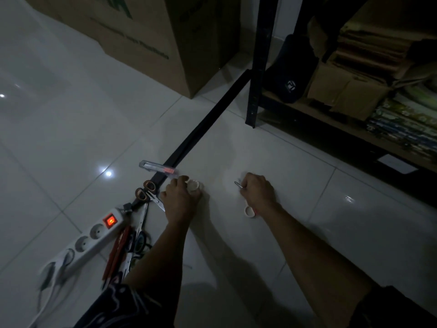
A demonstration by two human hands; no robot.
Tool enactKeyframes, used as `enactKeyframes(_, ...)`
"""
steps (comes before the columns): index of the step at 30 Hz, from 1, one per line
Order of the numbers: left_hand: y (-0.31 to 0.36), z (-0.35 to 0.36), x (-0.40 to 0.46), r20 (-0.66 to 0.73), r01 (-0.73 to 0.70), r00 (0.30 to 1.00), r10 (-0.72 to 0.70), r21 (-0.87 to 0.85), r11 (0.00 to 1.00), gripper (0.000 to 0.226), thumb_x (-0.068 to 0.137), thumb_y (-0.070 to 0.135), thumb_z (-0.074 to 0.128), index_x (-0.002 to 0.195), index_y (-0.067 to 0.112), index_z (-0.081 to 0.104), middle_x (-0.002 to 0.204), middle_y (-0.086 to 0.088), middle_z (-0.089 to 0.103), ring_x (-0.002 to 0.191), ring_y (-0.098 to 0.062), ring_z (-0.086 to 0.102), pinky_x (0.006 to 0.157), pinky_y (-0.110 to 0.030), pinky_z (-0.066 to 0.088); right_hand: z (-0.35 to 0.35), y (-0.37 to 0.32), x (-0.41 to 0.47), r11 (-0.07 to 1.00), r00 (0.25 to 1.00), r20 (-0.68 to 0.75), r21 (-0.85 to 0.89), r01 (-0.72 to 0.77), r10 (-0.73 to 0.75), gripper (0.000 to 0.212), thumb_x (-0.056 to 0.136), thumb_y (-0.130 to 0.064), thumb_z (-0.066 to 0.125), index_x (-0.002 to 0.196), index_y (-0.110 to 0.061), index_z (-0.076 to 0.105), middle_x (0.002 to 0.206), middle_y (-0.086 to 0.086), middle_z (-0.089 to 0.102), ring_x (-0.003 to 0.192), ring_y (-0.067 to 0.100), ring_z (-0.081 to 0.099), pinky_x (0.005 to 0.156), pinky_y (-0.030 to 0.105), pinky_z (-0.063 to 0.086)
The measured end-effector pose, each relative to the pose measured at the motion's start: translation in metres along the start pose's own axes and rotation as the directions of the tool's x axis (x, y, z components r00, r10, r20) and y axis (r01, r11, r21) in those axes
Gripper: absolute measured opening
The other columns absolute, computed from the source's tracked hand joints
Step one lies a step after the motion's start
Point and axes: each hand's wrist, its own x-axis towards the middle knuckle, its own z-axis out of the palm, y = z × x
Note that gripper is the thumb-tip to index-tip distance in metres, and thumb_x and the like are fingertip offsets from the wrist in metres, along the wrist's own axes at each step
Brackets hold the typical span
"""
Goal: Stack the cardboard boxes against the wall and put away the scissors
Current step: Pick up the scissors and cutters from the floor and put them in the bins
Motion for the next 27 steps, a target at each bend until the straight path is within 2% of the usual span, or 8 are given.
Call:
enactKeyframes(3, -0.005, -0.014, 0.019, -0.012, 0.035, 0.999, -0.035, 0.067, 0.997, 0.059, 0.088, 0.041, 0.062, 0.14, 0.018, 0.045, 0.137, -0.014, 0.048, 0.122, -0.036, 0.045, 0.104, -0.048, 0.03, 0.002, -0.002, -0.002, 1.0, 1.0, -0.019, -0.019, -0.016, 0.016, 0.029, 0.092, -0.02, 0.062, 0.118, -0.009, 0.058, 0.122, 0.017, 0.062, 0.111, 0.037, 0.061, 0.089, 0.035, 0.048)
enactKeyframes(5, -0.011, -0.023, 0.033, -0.021, 0.057, 0.998, -0.056, 0.067, 0.996, 0.052, 0.088, 0.037, 0.062, 0.135, 0.019, 0.051, 0.131, -0.017, 0.051, 0.117, -0.04, 0.048, 0.1, -0.048, 0.034, 0.004, -0.004, 0.0, 0.999, 0.999, -0.021, -0.009, -0.038, 0.038, 0.03, 0.092, -0.021, 0.063, 0.119, -0.009, 0.058, 0.123, 0.017, 0.062, 0.111, 0.036, 0.061, 0.089, 0.035, 0.049)
enactKeyframes(8, -0.015, -0.027, 0.045, -0.037, 0.145, 0.988, -0.149, -0.096, 0.985, 0.036, 0.09, 0.038, 0.06, 0.122, 0.023, 0.063, 0.122, -0.019, 0.051, 0.103, -0.042, 0.057, 0.093, -0.044, 0.043, 0.01, -0.01, 0.005, 0.998, 0.998, 0.01, 0.032, -0.058, 0.058, 0.024, 0.089, -0.025, 0.066, 0.11, -0.012, 0.066, 0.119, 0.015, 0.066, 0.109, 0.035, 0.062, 0.086, 0.034, 0.05)
enactKeyframes(10, -0.015, -0.026, 0.05, -0.022, 0.187, 0.981, -0.194, -0.184, 0.965, 0.035, 0.09, 0.039, 0.061, 0.121, 0.023, 0.065, 0.128, -0.02, 0.045, 0.104, -0.042, 0.057, 0.095, -0.041, 0.045, 0.014, -0.018, 0.006, 0.997, 0.997, 0.035, 0.037, -0.065, 0.064, 0.024, 0.088, -0.027, 0.068, 0.108, -0.013, 0.068, 0.118, 0.013, 0.066, 0.11, 0.033, 0.062, 0.086, 0.033, 0.05)
enactKeyframes(12, -0.018, -0.026, 0.056, 0.003, 0.21, 0.977, -0.213, -0.166, 0.963, 0.037, 0.091, 0.039, 0.06, 0.124, 0.023, 0.062, 0.136, -0.023, 0.039, 0.11, -0.044, 0.054, 0.097, -0.042, 0.044, 0.018, -0.024, 0.006, 0.997, 0.997, 0.044, 0.028, -0.071, 0.069, 0.025, 0.088, -0.028, 0.068, 0.109, -0.013, 0.068, 0.119, 0.013, 0.066, 0.111, 0.033, 0.062, 0.086, 0.033, 0.05)
enactKeyframes(17, -0.025, -0.026, 0.072, 0.037, 0.234, 0.972, -0.232, -0.205, 0.95, 0.034, 0.09, 0.038, 0.063, 0.119, 0.021, 0.065, 0.131, -0.021, 0.04, 0.101, -0.041, 0.06, 0.095, -0.04, 0.048, 0.025, -0.034, 0.007, 0.994, 0.998, -0.001, 0.088, -0.067, 0.067, 0.025, 0.089, -0.024, 0.068, 0.111, -0.014, 0.063, 0.119, 0.015, 0.064, 0.11, 0.035, 0.06, 0.086, 0.032, 0.047)
enactKeyframes(23, -0.026, -0.028, 0.065, 0.116, 0.189, 0.98, -0.164, -0.259, 0.947, 0.039, 0.085, 0.037, 0.07, 0.114, 0.013, 0.062, 0.139, -0.015, 0.033, 0.107, -0.035, 0.058, 0.095, -0.035, 0.047, 0.019, -0.036, 0.007, 0.981, 0.994, 0.015, 0.159, -0.109, 0.108, 0.018, 0.088, -0.024, 0.07, 0.104, -0.016, 0.072, 0.115, 0.011, 0.07, 0.109, 0.031, 0.063, 0.084, 0.029, 0.048)
enactKeyframes(27, -0.027, -0.023, 0.056, 0.108, 0.192, 0.98, -0.168, -0.291, 0.937, 0.041, 0.08, 0.038, 0.076, 0.109, 0.013, 0.061, 0.142, -0.011, 0.027, 0.116, -0.04, 0.049, 0.099, -0.046, 0.048, 0.016, -0.037, 0.008, 0.973, 0.993, 0.034, 0.197, -0.118, 0.113, 0.015, 0.087, -0.021, 0.073, 0.099, -0.013, 0.076, 0.111, 0.013, 0.072, 0.109, 0.03, 0.064, 0.087, 0.029, 0.049)
